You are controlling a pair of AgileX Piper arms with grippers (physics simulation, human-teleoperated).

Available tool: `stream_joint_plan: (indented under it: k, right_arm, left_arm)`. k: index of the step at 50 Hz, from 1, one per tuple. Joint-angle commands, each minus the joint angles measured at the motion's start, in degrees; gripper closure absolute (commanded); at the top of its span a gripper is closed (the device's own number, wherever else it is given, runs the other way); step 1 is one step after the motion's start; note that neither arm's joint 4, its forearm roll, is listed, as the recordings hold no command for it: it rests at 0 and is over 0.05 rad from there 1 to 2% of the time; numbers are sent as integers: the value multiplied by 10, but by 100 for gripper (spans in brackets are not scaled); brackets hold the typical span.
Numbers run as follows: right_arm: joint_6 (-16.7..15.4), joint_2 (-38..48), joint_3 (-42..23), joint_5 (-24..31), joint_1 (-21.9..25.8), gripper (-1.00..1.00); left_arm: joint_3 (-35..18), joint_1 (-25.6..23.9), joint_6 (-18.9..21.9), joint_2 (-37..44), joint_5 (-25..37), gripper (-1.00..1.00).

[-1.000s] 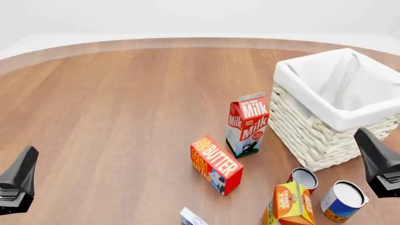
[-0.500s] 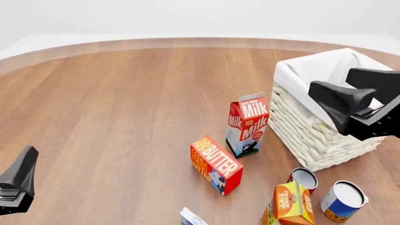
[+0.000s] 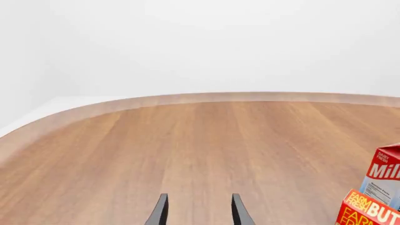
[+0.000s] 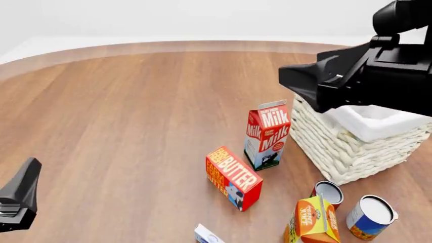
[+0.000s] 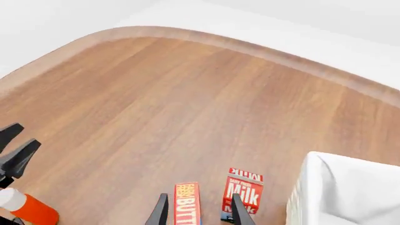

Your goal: Pick up the cream cheese box and the butter, and put them in the basket.

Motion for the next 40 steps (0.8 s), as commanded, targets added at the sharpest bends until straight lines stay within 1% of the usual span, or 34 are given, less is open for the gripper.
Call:
stream_joint_plan:
  k: [1, 3, 5, 12, 14, 17, 20, 22, 24, 26, 29, 33, 34, 35, 36, 37, 40]
  right_arm:
    - [3, 61, -52, 21, 30, -100]
    - [7, 68, -57, 22, 32, -100]
    - [0, 76, -57, 19, 29, -100]
    - [8, 90, -49, 6, 31, -100]
    - [19, 102, -63, 19, 41, -100]
    - [16, 114, -81, 32, 45, -100]
    - [14, 124, -85, 34, 49, -100]
    - [10, 127, -81, 29, 47, -100]
    - [16, 128, -73, 22, 47, -100]
    - [13, 129, -53, 10, 45, -100]
    - [21, 140, -63, 25, 35, -100]
    - [24, 154, -56, 22, 37, -100]
    - [20, 159, -43, 11, 40, -100]
    - [-2, 166, -42, 10, 40, -100]
    - [-9, 167, -45, 11, 39, -100]
    - [0, 165, -50, 14, 40, -100]
    - [4, 170, -50, 10, 38, -100]
  left_arm:
    - [0, 0, 0, 0, 0, -100]
    - [0, 0, 0, 0, 0, -100]
    - [0, 0, 0, 0, 0, -100]
    - [0, 0, 0, 0, 0, -100]
    - [0, 0, 0, 0, 0, -100]
    - [0, 0, 0, 0, 0, -100]
    - [0, 0, 0, 0, 0, -100]
    - [0, 0, 0, 0, 0, -100]
    - [0, 0, 0, 0, 0, -100]
    - [0, 0, 0, 0, 0, -100]
    - [0, 0, 0, 0, 0, -100]
    - [0, 0, 0, 0, 0, -100]
    - [0, 0, 0, 0, 0, -100]
    - [0, 0, 0, 0, 0, -100]
    - [0, 0, 0, 0, 0, -100]
    - [0, 0, 0, 0, 0, -100]
    - [0, 0, 0, 0, 0, -100]
